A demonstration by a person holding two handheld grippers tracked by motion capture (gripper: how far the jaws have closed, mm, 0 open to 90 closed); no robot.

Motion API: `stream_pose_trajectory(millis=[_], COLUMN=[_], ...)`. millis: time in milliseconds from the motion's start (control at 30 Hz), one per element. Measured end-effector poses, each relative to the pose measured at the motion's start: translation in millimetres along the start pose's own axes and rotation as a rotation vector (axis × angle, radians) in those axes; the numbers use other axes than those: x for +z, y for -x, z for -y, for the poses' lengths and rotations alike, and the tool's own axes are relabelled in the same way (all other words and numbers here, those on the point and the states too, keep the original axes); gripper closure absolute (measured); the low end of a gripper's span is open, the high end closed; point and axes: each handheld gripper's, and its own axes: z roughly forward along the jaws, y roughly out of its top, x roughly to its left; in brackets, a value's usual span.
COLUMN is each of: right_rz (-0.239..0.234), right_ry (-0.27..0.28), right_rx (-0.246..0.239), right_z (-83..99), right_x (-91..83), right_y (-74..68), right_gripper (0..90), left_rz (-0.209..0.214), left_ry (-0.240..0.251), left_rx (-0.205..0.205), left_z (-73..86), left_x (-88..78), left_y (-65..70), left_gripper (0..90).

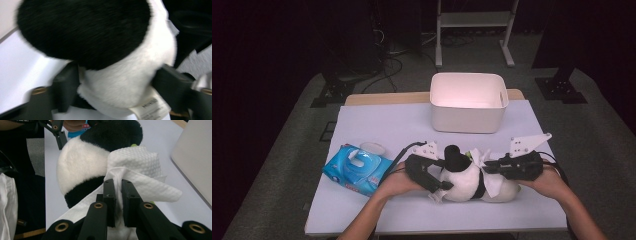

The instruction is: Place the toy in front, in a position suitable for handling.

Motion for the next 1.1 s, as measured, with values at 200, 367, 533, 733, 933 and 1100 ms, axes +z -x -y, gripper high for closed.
stream_pose_trajectory(millis=[200, 367, 533, 733, 933, 1100], right_rz=[0.031, 0.064, 0.113, 0.107, 0.068, 0.044], right_ry=[-0.012, 0.012, 0.004, 0.042, 0.048, 0.070], right_rx=[-0.014, 0.020, 0.068, 0.120, 0.089, 0.078], right_z=[1.2, 13.3, 33.8, 50.0, 34.9, 24.2], right_x=[-11.6, -30.5, -47.2, -54.9, -41.5, -30.7], right_y=[1.0, 4.3, 10.7, 13.3, 10.6, 11.7], right_gripper=[82.3, 82.3, 82.3, 82.2, 82.2, 82.1], left_rz=[-0.025, -0.026, -0.027, -0.033, -0.037, -0.036], left_ry=[0.007, 0.002, -0.003, -0.003, -0.009, -0.009], left_rx=[0.023, 0.019, 0.022, 0.036, 0.035, 0.039], left_z=[-0.6, 0.7, 2.0, 0.6, 2.2, 1.7], left_x=[-4.0, -5.1, -6.5, -5.8, -6.5, -6.6], left_y=[0.9, -0.2, -0.6, 0.4, -0.3, 0.1], left_gripper=[41.5, 42.8, 43.0, 43.3, 43.8, 43.8])
